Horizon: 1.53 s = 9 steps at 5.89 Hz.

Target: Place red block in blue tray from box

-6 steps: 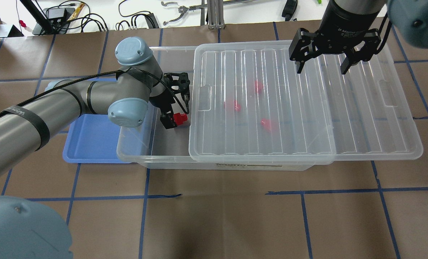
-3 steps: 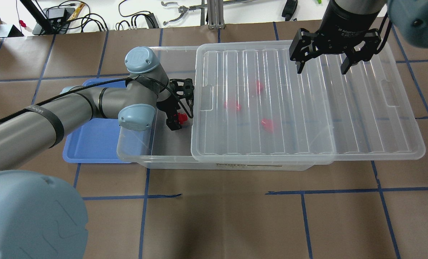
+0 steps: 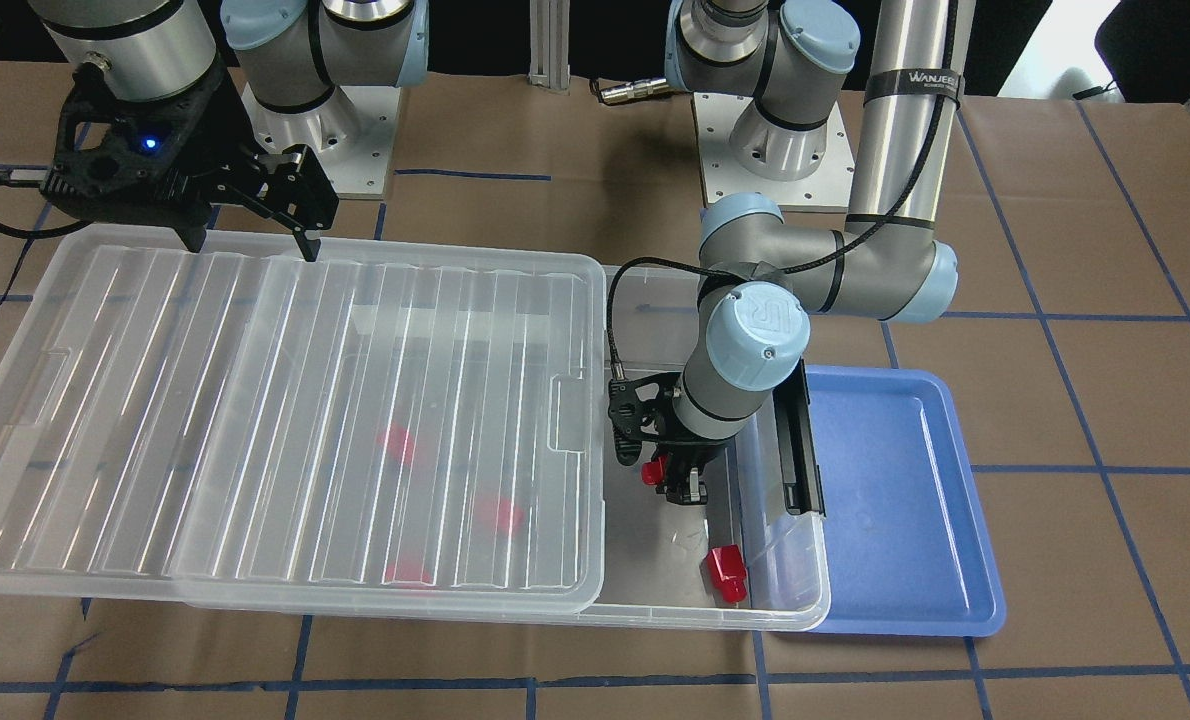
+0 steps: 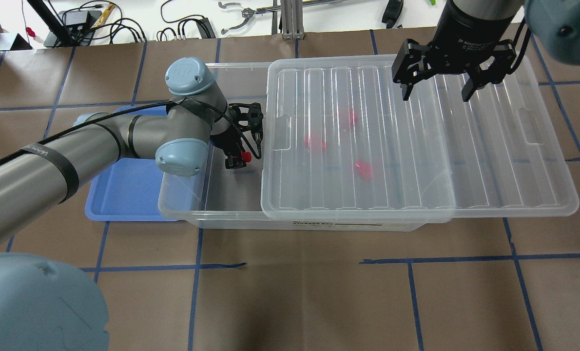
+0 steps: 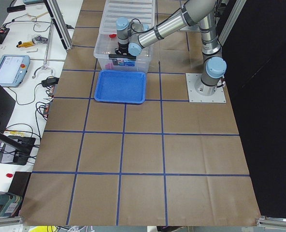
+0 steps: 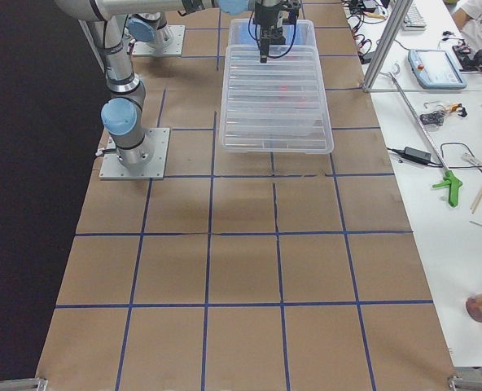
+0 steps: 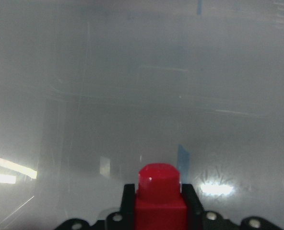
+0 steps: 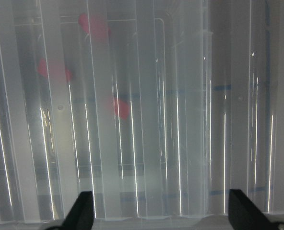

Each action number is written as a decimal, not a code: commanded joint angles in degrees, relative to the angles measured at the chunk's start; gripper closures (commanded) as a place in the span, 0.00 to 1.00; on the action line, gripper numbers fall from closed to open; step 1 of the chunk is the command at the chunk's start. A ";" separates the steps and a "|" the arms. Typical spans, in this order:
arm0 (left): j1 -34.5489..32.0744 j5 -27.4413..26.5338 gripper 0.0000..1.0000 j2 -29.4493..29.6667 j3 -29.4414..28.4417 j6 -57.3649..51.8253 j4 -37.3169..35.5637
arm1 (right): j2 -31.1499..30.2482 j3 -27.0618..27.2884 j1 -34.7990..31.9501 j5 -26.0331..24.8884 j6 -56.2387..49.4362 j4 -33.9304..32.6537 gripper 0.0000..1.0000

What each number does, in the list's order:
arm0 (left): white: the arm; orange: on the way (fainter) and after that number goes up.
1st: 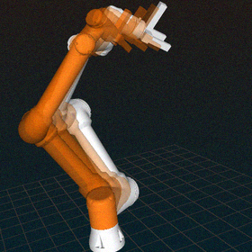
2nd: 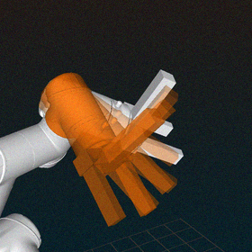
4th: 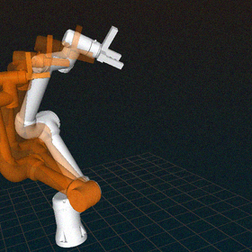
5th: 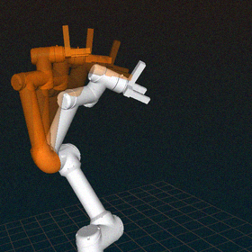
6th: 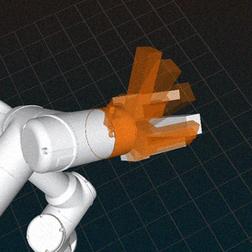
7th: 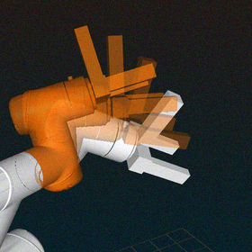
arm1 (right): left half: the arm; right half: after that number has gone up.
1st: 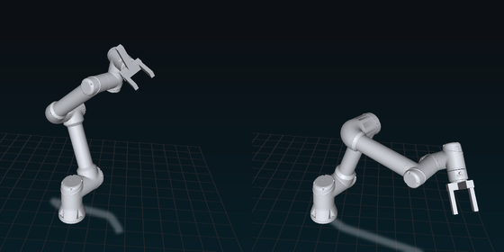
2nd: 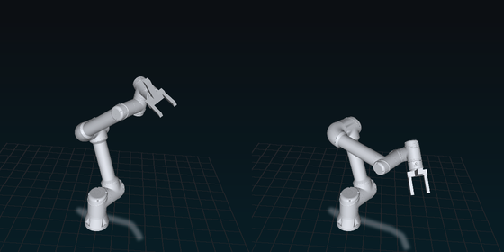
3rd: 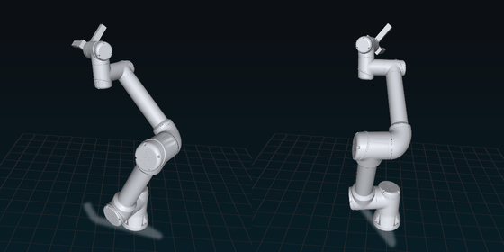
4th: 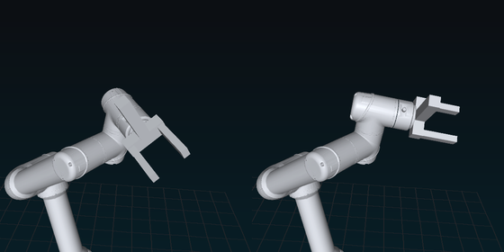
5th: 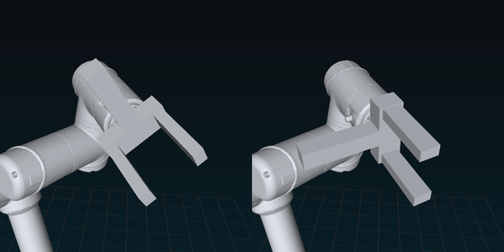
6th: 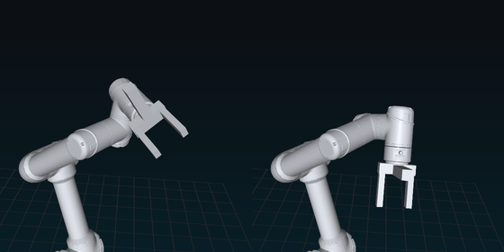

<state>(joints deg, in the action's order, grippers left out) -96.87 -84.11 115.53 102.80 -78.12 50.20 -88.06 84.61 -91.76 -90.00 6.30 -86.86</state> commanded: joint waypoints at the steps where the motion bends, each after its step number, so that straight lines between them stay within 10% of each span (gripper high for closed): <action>1: 0.37 -0.18 0.77 -2.75 -2.23 -0.28 3.91 | 0.00 0.02 0.00 0.00 0.03 0.02 0.00; 5: 7.12 0.17 0.75 -11.90 -14.26 -0.45 28.58 | 0.00 0.02 0.35 -0.09 -0.06 -0.06 0.00; 9: 16.57 0.26 0.77 -17.97 -11.22 -15.69 28.37 | 0.43 0.81 15.75 -0.79 -22.38 -1.12 0.00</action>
<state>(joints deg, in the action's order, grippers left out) -84.58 -84.09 97.79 91.13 -89.03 78.62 -87.83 84.89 -82.07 -90.68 -8.07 -87.81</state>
